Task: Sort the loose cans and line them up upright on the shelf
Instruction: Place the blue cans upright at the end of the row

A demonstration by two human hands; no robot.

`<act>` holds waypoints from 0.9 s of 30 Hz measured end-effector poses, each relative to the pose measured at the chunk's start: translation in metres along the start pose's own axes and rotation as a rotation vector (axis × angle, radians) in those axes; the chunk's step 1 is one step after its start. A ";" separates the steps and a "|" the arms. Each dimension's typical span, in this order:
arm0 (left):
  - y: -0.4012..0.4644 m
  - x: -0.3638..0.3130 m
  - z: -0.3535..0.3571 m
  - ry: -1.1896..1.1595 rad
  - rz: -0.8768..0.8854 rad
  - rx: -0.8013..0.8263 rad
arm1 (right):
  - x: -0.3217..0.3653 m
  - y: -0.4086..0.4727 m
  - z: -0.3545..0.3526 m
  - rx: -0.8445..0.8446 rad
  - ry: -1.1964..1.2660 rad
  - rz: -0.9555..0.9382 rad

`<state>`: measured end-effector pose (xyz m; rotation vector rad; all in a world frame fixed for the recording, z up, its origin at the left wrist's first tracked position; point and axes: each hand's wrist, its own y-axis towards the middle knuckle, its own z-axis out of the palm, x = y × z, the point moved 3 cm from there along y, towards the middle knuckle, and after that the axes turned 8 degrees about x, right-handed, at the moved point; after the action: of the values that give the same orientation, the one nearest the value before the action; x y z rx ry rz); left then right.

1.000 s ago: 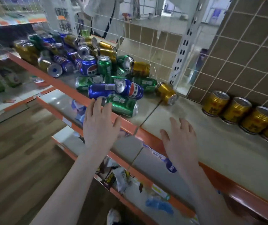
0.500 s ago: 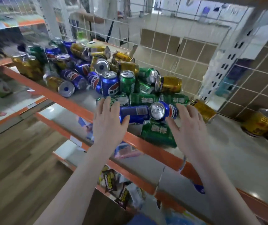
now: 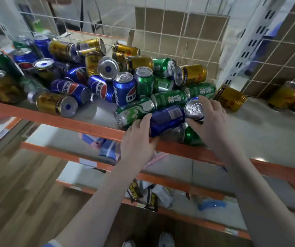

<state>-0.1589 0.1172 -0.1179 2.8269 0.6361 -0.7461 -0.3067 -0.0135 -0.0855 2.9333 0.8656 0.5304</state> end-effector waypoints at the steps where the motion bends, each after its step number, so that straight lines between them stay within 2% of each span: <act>1: 0.001 0.000 -0.001 -0.001 -0.005 0.006 | 0.000 0.002 0.001 -0.006 -0.003 0.007; 7: 0.010 0.000 0.001 -0.011 -0.006 -0.038 | 0.005 0.013 -0.004 0.020 -0.060 0.056; 14: 0.021 -0.002 0.006 0.099 0.041 -0.124 | 0.009 0.025 -0.002 0.057 -0.080 0.098; 19: 0.025 -0.008 0.011 0.158 0.093 -0.152 | -0.002 0.021 -0.005 0.000 0.044 0.117; 23: 0.032 -0.010 0.013 0.201 0.069 -0.138 | -0.008 0.014 -0.005 -0.038 0.116 0.118; 27: 0.036 -0.008 0.008 0.168 0.111 -0.170 | -0.015 0.010 -0.003 -0.095 0.193 0.112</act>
<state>-0.1534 0.0796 -0.1196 2.7592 0.5325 -0.4177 -0.3139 -0.0303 -0.0857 2.8910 0.6721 0.8488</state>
